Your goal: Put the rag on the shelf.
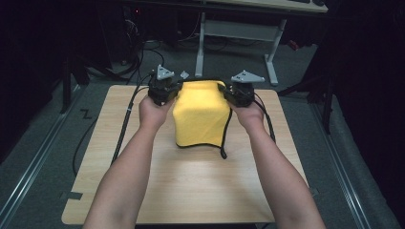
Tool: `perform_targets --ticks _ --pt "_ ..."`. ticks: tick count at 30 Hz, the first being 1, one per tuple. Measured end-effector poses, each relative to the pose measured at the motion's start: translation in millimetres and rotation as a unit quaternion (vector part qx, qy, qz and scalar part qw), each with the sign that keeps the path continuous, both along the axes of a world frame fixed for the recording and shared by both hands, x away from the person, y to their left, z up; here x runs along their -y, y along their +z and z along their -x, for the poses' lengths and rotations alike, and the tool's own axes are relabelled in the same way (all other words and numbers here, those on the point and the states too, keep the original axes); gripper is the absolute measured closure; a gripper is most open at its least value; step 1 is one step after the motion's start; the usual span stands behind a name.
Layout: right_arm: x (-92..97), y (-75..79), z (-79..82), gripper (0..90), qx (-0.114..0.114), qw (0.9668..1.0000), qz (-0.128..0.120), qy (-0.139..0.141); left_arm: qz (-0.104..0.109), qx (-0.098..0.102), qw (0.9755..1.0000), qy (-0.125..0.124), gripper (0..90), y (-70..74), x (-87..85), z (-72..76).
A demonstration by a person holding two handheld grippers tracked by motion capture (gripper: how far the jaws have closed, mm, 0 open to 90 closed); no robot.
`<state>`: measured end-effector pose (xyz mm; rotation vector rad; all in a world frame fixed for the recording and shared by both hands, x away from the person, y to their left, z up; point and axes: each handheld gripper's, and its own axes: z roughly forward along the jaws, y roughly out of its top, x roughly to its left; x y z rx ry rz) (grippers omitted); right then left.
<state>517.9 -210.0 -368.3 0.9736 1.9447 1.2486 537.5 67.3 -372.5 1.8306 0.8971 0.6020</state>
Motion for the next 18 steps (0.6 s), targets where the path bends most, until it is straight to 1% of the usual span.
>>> perform_targets --ticks 1,3,7,11,12,14,15,18 --pt "1.2 -2.8 -1.3 77.2 -0.007 1.0 0.0 0.004 0.007 -0.005 1.0 -0.001 83.1 -2.9 -0.6 0.0" --pt "3.8 -6.5 -1.7 77.3 -0.014 0.9999 -0.006 0.008 0.012 -0.013 0.9998 -0.004 83.1 -7.9 -1.2 0.4" --pt "6.3 -11.1 -0.2 77.3 -0.02 0.9997 -0.003 0.01 0.016 -0.026 0.9995 -0.009 83.5 -16.8 -0.4 2.1" --pt "8.3 -14.2 -1.3 77.1 -0.03 0.9995 -0.004 0.008 0.012 -0.039 0.9991 -0.011 84.1 -27.6 0.0 3.1" --pt "8.3 -14.9 -2.3 77.1 -0.034 0.9994 -0.004 0.009 0.015 -0.042 0.999 -0.011 84.2 -30.5 -0.2 3.3" --pt "8.2 -16.2 -3.6 77.1 -0.043 0.999 -0.01 0.011 0.024 -0.049 0.9985 -0.011 84.2 -35.4 -2.5 3.2" --pt "8.5 -17.2 -4.7 77.1 -0.048 0.9987 -0.013 0.013 0.028 -0.056 0.998 -0.012 84.2 -37.6 -3.7 2.9" --pt "10.8 -19.1 -7.2 76.7 -0.063 0.9976 -0.023 0.016 0.026 -0.061 0.9977 -0.016 84.4 -40.6 -3.2 3.8"
